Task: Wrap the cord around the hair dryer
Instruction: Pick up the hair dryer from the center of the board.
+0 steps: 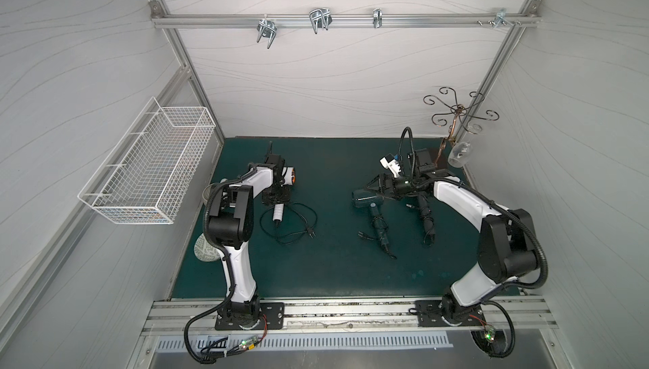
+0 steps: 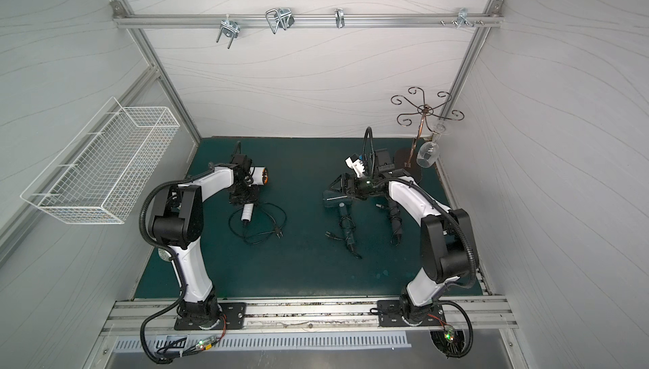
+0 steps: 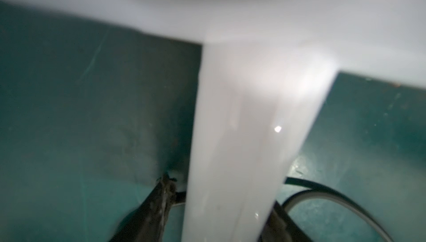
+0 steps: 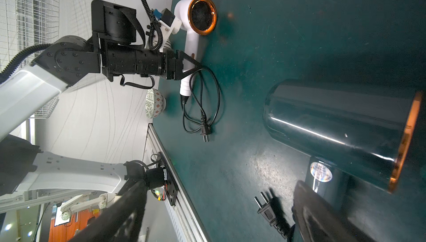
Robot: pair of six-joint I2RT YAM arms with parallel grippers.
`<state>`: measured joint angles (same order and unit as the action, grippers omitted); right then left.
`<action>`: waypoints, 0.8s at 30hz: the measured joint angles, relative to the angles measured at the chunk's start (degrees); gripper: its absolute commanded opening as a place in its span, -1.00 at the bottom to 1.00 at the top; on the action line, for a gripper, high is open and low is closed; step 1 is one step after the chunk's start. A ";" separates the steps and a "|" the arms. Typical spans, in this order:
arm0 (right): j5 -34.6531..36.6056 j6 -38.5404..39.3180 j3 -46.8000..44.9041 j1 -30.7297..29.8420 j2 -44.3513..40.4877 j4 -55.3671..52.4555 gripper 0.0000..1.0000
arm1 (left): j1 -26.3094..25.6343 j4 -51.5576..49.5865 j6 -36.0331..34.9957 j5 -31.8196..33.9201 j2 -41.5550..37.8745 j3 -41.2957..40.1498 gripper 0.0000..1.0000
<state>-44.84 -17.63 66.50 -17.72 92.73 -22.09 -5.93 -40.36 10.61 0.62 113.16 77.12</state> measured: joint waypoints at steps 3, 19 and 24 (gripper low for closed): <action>0.00 -0.13 0.00 0.00 0.00 0.22 0.98 | -0.22 -0.42 0.07 0.22 0.00 0.00 -0.04; 0.02 -1.05 0.00 -0.02 0.00 1.11 0.98 | -0.79 -3.21 -0.44 -0.26 1.51 2.43 -1.00; 0.00 -1.33 0.00 -0.20 0.00 1.40 0.98 | -0.98 -2.38 -0.35 -0.02 -1.57 -0.63 -1.00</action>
<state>-44.84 -18.96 66.50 -17.91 92.73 -20.69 -6.92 -42.74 10.26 0.60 111.59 76.49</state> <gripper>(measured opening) 0.990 0.350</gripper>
